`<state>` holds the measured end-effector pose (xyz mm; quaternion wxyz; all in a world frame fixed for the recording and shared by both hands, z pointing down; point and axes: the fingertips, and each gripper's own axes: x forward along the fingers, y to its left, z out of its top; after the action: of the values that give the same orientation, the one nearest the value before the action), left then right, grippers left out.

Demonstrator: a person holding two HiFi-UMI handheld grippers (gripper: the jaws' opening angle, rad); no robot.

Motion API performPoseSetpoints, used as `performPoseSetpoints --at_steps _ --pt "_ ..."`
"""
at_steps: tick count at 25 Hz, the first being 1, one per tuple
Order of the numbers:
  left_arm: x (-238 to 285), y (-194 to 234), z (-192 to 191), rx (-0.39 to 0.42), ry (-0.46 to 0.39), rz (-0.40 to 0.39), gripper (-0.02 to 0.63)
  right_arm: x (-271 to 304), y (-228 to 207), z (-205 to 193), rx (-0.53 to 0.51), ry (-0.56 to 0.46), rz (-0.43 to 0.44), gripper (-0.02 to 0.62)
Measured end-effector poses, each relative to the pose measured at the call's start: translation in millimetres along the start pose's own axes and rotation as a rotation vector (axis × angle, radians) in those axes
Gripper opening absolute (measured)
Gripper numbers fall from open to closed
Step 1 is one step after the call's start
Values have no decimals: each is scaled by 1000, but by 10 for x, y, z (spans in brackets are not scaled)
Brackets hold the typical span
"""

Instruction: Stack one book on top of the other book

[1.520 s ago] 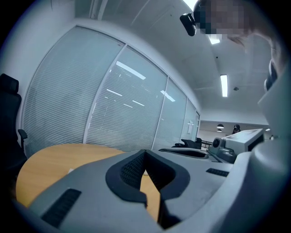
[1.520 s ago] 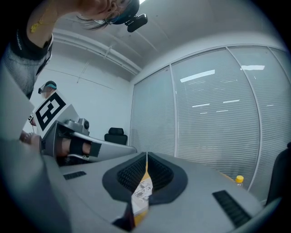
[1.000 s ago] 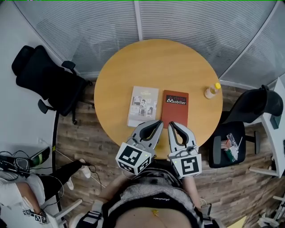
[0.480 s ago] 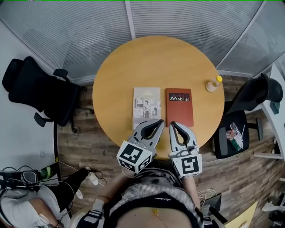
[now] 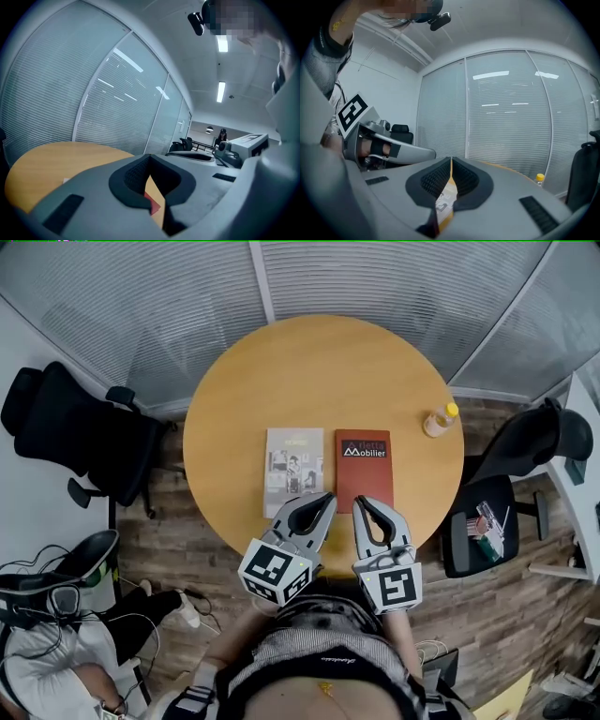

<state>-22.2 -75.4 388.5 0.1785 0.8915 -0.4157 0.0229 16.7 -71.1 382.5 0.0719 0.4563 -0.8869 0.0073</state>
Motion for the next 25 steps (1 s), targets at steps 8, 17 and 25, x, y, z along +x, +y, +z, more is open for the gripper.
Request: performPoseSetpoints --at_steps 8,17,25 --pt "308 -101 5 -14 -1 49 17 34 -323 -6 -12 -4 64 26" --pt "484 -62 -62 -11 24 72 17 76 -492 -149 -12 41 84 26" --pt "610 76 -229 -12 79 82 17 129 -615 -336 -56 99 62 26"
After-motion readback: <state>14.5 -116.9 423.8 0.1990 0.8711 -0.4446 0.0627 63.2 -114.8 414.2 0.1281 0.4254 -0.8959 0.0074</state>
